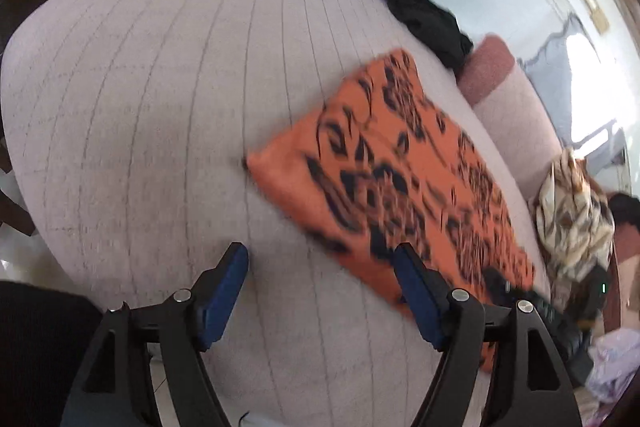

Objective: Fold small clothes

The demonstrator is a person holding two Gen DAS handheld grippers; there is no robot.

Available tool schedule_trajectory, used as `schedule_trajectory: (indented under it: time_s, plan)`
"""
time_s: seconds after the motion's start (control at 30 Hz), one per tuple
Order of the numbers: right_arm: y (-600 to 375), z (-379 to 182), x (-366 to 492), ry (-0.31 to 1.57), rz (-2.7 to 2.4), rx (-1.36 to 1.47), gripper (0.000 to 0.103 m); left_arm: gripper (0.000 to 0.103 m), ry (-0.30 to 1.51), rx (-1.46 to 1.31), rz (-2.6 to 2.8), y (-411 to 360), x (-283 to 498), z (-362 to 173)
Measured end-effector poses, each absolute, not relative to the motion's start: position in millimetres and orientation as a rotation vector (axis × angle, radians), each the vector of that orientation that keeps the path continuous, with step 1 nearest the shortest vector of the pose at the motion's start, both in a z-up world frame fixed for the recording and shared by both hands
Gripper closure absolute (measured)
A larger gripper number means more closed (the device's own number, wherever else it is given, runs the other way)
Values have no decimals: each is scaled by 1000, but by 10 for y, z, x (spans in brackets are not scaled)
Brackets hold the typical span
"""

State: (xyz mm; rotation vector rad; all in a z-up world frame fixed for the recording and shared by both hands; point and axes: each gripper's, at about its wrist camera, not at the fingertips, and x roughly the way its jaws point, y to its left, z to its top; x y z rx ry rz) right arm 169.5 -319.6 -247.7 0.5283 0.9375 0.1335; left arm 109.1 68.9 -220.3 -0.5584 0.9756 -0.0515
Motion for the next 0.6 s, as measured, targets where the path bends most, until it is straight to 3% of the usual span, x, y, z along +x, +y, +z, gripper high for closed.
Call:
schedule_trajectory:
  time_s: [0.2, 0.27, 0.33, 0.6]
  plan:
    - [-3281, -2498, 1684, 965, 180, 602, 75, 30, 913, -578, -9, 649, 1496, -2235]
    - [-3321, -2511, 1686, 969, 190, 647, 75, 72, 917, -578, -1, 637, 1546, -2235]
    - [-3356, -2500, 1670, 971, 194, 662, 75, 80, 929, -598, -15, 647, 1568, -2255]
    - [-3381, -2490, 1653, 992, 221, 706, 75, 84, 793, -376, -156, 218, 1485, -1603]
